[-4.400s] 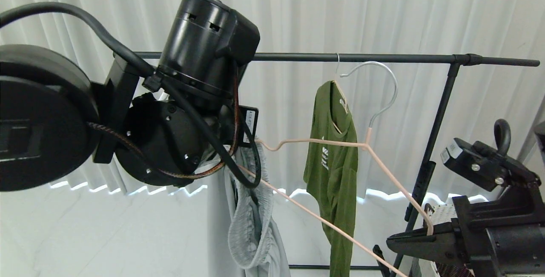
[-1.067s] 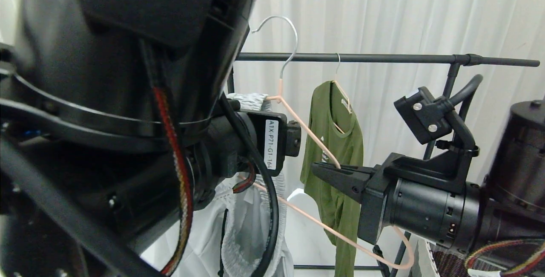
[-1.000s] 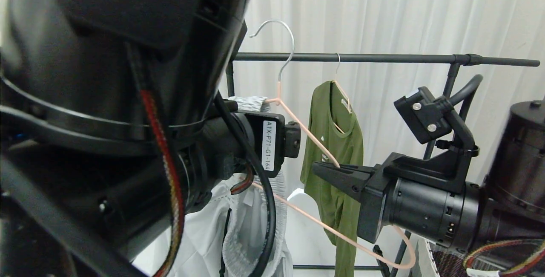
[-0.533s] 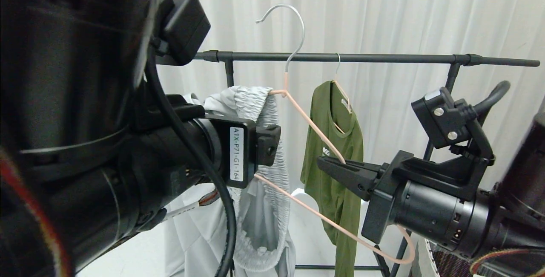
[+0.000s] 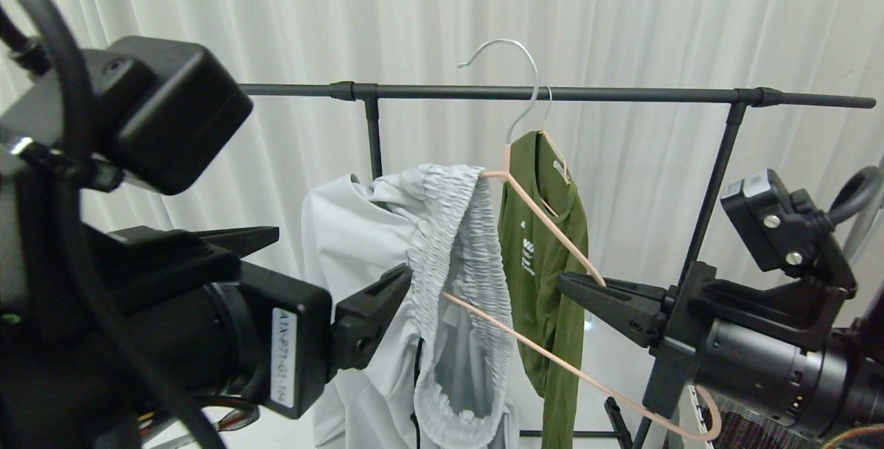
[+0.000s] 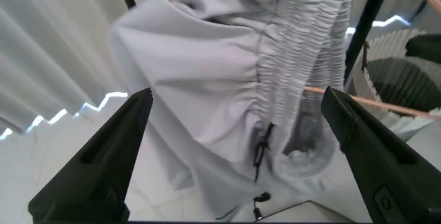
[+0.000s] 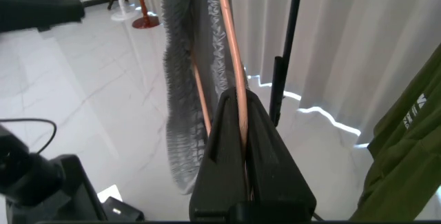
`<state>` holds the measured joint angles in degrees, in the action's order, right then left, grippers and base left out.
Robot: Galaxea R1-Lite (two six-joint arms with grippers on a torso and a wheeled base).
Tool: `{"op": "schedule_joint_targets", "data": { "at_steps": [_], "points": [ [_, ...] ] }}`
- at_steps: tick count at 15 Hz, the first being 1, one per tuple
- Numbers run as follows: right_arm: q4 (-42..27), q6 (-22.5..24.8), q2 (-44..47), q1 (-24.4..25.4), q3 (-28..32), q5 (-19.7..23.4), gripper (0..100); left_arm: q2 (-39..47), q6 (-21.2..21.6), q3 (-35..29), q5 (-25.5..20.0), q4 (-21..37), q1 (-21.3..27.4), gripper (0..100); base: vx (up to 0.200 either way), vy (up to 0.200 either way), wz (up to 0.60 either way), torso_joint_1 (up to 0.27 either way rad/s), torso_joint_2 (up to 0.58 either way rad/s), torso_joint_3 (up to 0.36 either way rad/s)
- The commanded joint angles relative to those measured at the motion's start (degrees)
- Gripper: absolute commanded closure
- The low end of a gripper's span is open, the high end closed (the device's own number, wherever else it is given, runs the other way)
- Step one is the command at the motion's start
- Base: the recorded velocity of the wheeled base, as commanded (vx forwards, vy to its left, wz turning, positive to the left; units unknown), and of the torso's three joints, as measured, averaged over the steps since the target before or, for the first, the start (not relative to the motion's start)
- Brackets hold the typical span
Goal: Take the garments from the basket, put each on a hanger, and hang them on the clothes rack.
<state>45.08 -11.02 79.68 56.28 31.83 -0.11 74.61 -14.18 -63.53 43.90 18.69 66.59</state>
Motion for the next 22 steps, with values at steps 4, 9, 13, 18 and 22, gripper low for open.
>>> {"op": "schedule_joint_targets", "data": {
  "at_steps": [4, 9, 13, 18, 22],
  "points": [
    [0.01, 3.64, -9.37, -0.03, -10.65, 5.30, 100, -9.74, 12.42, 6.40, -6.81, 0.03, 1.71, 0, 0.000, 0.000, 0.00, 0.000, 0.00, 0.000],
    [-0.26, 6.19, -15.43, 1.55, -18.29, 10.04, 100, -14.58, 23.85, 11.67, -26.41, 0.03, -0.67, 0, 0.000, 0.000, 0.00, 0.000, 0.00, 0.000],
    [-0.43, 6.27, -17.10, 8.14, -21.72, 10.04, 100, -10.45, 24.55, 13.87, -36.78, -3.40, -0.67, 0, 0.000, 0.000, 0.00, 0.000, 0.00, 0.000],
    [-0.43, 7.33, -16.57, 11.48, -21.72, 10.04, 100, -6.58, 24.72, 23.62, -44.34, -13.68, -0.75, 0, 0.000, 0.000, 0.00, 0.000, 0.00, 0.000],
    [-1.40, 8.38, -16.48, 13.33, -21.28, 10.13, 100, -4.47, 24.46, 23.97, -45.30, -15.26, -3.39, 0, 0.000, 0.000, 0.00, 0.000, 0.00, 0.000]
  ]
}}
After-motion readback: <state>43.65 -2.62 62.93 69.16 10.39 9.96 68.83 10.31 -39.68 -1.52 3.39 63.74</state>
